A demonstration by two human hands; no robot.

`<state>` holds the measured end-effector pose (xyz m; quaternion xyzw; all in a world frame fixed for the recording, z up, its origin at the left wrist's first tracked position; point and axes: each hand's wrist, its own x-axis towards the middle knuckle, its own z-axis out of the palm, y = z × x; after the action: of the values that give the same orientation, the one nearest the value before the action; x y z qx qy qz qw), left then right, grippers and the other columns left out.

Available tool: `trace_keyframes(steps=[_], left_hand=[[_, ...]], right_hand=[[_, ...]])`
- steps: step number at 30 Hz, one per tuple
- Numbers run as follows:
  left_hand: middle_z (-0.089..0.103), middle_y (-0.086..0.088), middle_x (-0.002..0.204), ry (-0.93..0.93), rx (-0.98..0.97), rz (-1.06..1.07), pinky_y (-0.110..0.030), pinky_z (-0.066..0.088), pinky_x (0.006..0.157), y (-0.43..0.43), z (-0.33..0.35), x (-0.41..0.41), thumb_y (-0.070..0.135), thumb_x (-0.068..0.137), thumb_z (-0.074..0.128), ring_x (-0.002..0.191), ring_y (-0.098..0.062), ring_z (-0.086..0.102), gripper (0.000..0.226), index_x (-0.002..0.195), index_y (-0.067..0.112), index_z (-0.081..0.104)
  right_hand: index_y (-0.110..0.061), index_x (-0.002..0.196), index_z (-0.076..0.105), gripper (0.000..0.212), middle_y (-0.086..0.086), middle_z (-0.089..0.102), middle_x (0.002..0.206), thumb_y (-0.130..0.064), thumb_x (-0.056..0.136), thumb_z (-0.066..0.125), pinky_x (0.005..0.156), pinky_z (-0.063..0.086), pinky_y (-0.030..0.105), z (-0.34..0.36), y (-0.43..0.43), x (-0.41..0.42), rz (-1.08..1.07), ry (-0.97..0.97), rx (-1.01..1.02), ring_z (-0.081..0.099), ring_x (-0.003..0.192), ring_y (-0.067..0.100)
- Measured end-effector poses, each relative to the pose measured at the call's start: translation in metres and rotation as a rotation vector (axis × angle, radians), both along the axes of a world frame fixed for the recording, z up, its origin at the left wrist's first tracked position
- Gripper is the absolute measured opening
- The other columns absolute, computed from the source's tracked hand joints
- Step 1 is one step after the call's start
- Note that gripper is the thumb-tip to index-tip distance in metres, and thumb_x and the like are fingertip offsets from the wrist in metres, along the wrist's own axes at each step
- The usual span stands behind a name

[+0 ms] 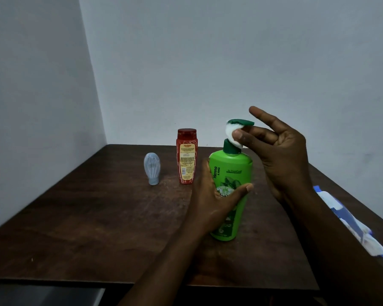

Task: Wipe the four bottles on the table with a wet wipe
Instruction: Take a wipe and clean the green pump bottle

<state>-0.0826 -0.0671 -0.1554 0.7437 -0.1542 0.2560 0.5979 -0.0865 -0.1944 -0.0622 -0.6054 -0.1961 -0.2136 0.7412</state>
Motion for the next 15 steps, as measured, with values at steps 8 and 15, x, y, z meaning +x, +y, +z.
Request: trace_keyframes(steps=[8, 15], left_hand=[[0.065, 0.009, 0.116, -0.003, -0.023, -0.002, -0.044, 0.058, 0.086, 0.001, -0.001, 0.0, 0.055, 0.071, 0.083, 0.107, -0.009, 0.067, 0.068, 0.124, 0.033, 0.047], [0.063, 0.007, 0.121, 0.021, -0.004, -0.022, -0.045, 0.058, 0.089, 0.0, -0.003, 0.002, 0.061, 0.068, 0.079, 0.111, -0.011, 0.065, 0.073, 0.128, 0.037, 0.045]], right_hand=[[-0.023, 0.135, 0.06, 0.064, -0.003, 0.079, 0.088, -0.021, 0.076, 0.086, 0.083, 0.057, 0.022, -0.001, 0.016, -0.006, -0.232, -0.083, -0.148, 0.074, 0.089, 0.004], [-0.032, 0.129, 0.065, 0.044, -0.016, 0.076, 0.09, -0.034, 0.087, 0.077, 0.074, 0.04, -0.003, -0.007, 0.013, -0.014, -0.46, -0.121, -0.347, 0.062, 0.089, -0.02]])
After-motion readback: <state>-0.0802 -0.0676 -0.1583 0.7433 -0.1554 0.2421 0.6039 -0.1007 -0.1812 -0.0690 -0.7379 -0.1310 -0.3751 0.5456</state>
